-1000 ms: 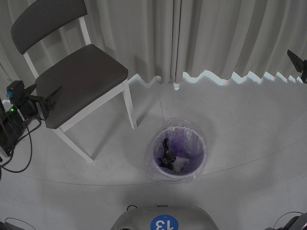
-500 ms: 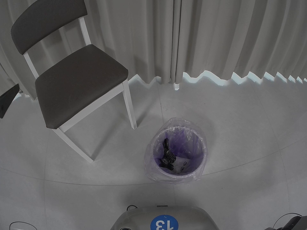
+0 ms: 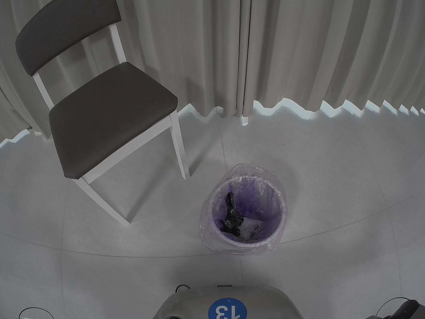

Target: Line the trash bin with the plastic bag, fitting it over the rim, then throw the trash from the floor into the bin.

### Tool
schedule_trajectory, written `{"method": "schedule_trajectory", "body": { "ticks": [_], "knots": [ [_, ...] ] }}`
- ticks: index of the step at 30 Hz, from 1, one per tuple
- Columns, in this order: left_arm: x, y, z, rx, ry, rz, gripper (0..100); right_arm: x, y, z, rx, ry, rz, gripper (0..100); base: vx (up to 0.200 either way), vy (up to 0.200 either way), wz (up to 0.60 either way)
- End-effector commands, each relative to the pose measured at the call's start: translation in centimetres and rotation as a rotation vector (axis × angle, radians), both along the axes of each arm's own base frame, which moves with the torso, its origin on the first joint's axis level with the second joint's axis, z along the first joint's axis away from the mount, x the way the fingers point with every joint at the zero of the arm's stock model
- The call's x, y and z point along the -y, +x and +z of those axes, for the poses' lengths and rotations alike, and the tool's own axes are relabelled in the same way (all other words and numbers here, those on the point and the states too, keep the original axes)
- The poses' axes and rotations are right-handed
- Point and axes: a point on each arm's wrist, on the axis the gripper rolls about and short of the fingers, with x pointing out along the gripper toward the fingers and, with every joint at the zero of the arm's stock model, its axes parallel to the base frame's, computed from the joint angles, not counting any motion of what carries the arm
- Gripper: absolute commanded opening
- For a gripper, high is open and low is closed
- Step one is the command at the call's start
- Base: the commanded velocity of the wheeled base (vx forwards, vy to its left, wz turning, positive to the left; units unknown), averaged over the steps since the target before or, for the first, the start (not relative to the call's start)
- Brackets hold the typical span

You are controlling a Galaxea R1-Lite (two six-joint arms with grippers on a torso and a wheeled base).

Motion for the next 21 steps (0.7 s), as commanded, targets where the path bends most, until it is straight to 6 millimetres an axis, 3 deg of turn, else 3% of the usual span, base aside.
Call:
{"method": "schedule_trajectory", "body": {
  "ticks": [1, 8, 21],
  "knots": [
    [-0.6, -4.4, -2.3, 0.103, -0.014, 0.015, 100, 0.2, -5.1, -2.9, 0.077, 0.015, -0.063, 100, 0.0, 0.0, 0.0],
    [-0.5, -6.3, -3.9, 0.115, -0.017, 0.047, 100, 0.2, -8.3, -6.7, 0.042, 0.009, -0.085, 100, 0.0, 0.0, 0.0],
    [-0.6, -7.4, -3.9, 0.094, -0.039, 0.069, 100, -1.4, -9.5, -10.5, -0.002, 0.047, -0.118, 100, 0.0, 0.0, 0.0]
  ]
}}
